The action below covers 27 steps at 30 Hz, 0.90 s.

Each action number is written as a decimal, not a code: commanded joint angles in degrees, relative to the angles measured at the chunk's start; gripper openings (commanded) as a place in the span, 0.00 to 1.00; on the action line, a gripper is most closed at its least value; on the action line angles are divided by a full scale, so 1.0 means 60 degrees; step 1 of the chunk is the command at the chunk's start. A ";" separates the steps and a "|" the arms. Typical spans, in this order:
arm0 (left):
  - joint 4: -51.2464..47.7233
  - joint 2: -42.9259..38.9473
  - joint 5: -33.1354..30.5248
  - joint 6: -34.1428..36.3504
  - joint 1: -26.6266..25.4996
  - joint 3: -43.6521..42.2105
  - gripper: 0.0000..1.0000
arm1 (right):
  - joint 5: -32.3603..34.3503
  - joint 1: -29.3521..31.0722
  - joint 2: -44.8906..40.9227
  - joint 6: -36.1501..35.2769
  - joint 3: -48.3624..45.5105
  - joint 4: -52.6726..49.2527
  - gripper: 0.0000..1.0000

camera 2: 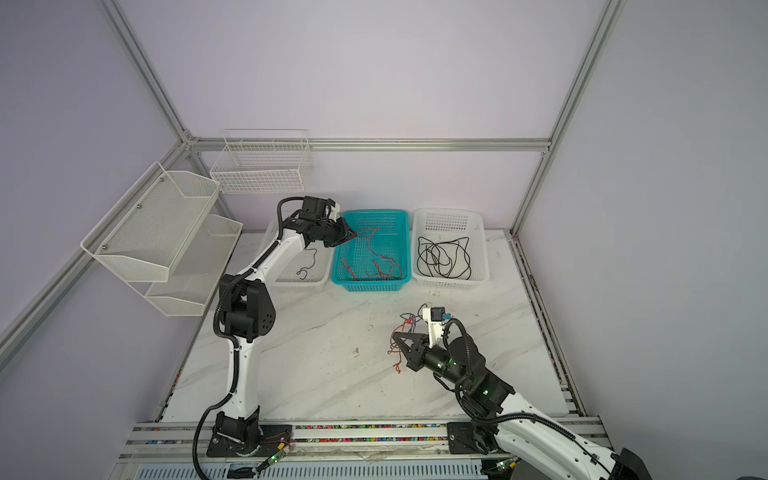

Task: Untangle the cables
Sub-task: 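Lower the red wire into the teal basket and open the left gripper, then bring the left gripper back toward the right gripper holding the wires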

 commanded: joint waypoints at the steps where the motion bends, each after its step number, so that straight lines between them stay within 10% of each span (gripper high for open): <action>1: -0.0076 -0.0780 -0.0170 0.0721 -0.0099 -0.0063 0.34 | -0.0254 0.0041 0.0094 -0.0094 0.0393 0.0319 0.00; 15: -0.1133 -0.2414 -0.0657 0.1846 -0.0508 -0.0999 0.55 | -0.0734 0.0041 0.0117 0.0422 0.0900 0.0474 0.00; 27: 0.2031 -0.7443 0.0921 0.0675 -0.2109 -0.8362 0.61 | -0.3471 0.0026 0.1268 0.0882 0.0679 0.2886 0.00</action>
